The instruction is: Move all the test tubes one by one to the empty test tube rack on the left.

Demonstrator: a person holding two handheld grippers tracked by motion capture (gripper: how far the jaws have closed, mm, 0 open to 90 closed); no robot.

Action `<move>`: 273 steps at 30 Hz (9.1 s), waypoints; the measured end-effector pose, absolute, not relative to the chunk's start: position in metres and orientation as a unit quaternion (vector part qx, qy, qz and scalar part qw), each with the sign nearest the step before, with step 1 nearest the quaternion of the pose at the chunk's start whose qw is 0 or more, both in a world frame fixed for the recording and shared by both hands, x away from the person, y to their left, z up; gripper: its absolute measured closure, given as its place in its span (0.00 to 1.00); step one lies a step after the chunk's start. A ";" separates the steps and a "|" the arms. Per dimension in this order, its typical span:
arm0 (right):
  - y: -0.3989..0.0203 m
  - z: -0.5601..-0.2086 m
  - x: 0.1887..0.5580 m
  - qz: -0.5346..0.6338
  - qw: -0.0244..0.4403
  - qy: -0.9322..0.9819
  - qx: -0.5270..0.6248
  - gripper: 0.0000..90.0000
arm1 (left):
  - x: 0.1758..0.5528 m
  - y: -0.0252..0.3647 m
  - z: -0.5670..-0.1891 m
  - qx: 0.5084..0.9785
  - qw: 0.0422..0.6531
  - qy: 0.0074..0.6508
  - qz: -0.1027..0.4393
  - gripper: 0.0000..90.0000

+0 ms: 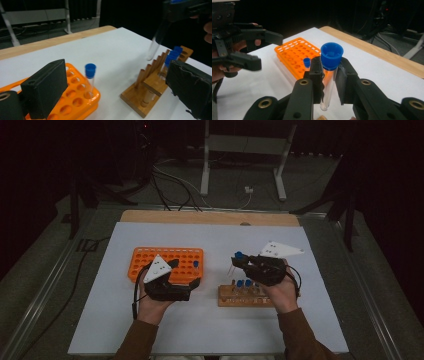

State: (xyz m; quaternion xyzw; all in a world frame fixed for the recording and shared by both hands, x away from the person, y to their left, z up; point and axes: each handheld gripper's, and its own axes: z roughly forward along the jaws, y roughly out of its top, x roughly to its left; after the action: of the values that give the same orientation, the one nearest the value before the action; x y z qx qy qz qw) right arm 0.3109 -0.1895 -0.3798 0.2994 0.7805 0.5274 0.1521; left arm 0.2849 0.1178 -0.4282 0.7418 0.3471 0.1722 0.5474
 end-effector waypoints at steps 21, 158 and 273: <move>-0.128 -0.390 0.305 0.525 0.112 0.804 0.255 0.85 | 0.276 0.094 -0.428 0.766 0.552 0.281 0.174 0.67; -0.274 -0.416 0.288 0.534 0.179 0.742 0.364 0.04 | 0.321 0.124 -0.494 0.755 0.473 0.406 0.205 0.55; -0.248 -0.386 0.298 0.514 0.184 0.772 0.327 0.85 | 0.284 0.171 -0.443 0.689 0.530 0.431 0.243 0.03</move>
State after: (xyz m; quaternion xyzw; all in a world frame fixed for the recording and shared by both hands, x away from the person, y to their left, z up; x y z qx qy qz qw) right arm 0.2983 -0.2476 -0.3859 0.3267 0.7716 0.5138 0.1842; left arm 0.2836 0.1709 -0.4435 0.6893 0.4307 0.2430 0.5295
